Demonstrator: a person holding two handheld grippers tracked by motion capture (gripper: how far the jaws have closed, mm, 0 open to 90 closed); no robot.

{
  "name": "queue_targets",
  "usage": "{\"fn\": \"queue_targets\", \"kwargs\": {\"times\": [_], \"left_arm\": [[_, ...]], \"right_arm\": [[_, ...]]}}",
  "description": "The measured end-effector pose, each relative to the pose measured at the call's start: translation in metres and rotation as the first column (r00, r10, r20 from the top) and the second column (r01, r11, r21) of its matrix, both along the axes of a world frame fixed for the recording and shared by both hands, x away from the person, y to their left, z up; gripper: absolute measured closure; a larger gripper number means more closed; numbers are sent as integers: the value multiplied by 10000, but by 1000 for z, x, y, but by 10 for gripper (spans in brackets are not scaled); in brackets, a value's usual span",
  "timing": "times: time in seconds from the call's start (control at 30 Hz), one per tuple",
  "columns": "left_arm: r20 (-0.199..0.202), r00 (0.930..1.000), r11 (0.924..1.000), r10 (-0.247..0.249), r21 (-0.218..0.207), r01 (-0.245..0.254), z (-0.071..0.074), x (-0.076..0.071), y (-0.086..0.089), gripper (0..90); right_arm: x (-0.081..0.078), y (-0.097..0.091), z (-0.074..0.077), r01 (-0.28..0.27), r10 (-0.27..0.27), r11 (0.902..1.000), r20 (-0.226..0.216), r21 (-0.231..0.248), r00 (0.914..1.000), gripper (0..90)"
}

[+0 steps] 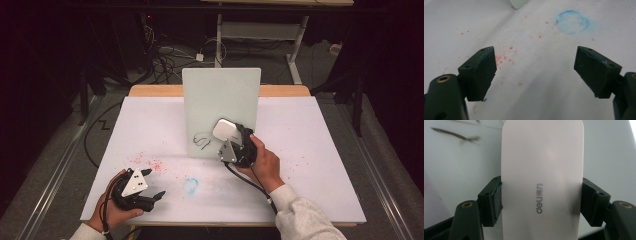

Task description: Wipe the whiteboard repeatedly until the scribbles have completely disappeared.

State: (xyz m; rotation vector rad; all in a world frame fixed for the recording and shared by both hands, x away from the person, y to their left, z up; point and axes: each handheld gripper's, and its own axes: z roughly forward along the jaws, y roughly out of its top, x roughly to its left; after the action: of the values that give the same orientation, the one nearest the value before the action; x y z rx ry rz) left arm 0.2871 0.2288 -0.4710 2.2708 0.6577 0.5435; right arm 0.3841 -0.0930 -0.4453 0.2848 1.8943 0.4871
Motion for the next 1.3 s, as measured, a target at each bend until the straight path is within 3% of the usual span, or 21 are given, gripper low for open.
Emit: {"fn": "queue_targets", "kwargs": {"times": [0.1, 0.33, 0.37, 0.67, 0.7, 0.9, 1.1, 1.17, 1.3], "left_arm": [[-14, 10000, 10000, -64, 4, 64, 0, 1, -1, 178], [-16, 10000, 10000, -78, -48, 78, 0, 0, 1, 178], [-20, 10000, 10000, -77, -49, 77, 0, 0, 1, 177], [-24, 9999, 9999, -107, -49, 107, 0, 0, 0, 177], [-13, 9999, 9999, -109, -38, 109, 0, 0, 0, 178], [-29, 10000, 10000, -89, 11, 89, -1, 0, 1, 177], [-3, 10000, 10000, 40, -57, -40, 0, -2, 5, 177], [23, 10000, 10000, 65, -41, -65, 0, -2, 6, 178], [48, 10000, 10000, 70, -20, -70, 1, -3, 6, 178]], "right_arm": [[-3, 24, -11, -420, 412, 9989, -349, -206, 9985, 305], [-8, 48, -25, -804, 771, 9952, -584, -565, 9953, 304], [-9, 54, -29, -901, 852, 9925, -615, -821, 9945, 304], [-13, 71, -42, -1381, 1273, 9811, -853, -1356, 9882, 304], [-15, 75, -47, -1427, 1320, 9749, -721, -1711, 9886, 304], [-15, 74, -46, -1420, 1300, 9743, -781, -1751, 9884, 304], [-10, 57, -29, -857, 798, 9911, -599, -1019, 9950, 305], [-5, 41, -15, -338, 329, 9990, -316, -304, 9990, 305], [0, 23, 0, 151, -145, 9986, -102, 509, 9998, 306]]}}
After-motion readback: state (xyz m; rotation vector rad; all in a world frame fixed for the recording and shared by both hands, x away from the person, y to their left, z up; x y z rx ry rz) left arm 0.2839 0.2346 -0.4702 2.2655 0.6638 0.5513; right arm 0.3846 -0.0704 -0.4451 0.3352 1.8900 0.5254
